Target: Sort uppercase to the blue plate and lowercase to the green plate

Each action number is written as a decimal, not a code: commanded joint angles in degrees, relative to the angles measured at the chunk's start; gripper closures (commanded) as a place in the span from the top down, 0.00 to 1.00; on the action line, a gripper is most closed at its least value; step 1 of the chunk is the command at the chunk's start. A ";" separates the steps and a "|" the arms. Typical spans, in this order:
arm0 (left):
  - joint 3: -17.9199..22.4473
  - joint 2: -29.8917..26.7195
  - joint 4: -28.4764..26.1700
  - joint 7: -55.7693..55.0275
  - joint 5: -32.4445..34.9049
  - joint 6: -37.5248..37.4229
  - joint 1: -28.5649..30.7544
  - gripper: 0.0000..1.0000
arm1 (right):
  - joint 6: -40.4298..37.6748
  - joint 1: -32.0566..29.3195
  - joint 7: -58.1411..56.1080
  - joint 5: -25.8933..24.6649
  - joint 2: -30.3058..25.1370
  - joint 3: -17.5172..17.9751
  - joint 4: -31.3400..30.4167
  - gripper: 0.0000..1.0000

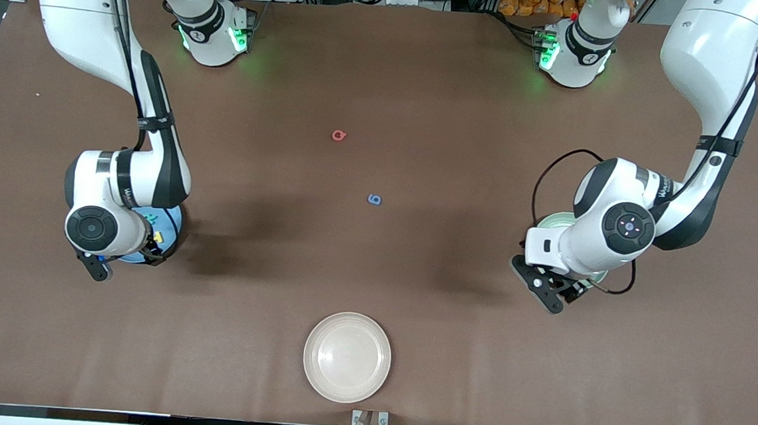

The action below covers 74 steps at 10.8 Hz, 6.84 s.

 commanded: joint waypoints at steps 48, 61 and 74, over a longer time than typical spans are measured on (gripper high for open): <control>12.89 16.47 3.46 -57.19 3.31 22.05 -44.49 0.56 | 4.10 -23.93 -36.54 6.67 -25.57 18.38 -9.61 1.00; 13.15 15.94 4.25 -56.66 3.39 20.38 -44.41 0.12 | 4.98 -24.90 -36.54 6.58 -24.78 18.47 -8.81 1.00; 14.82 0.23 -3.37 -31.89 3.92 2.53 -25.36 0.01 | 6.48 -19.82 -26.21 6.58 -23.54 18.47 -11.97 1.00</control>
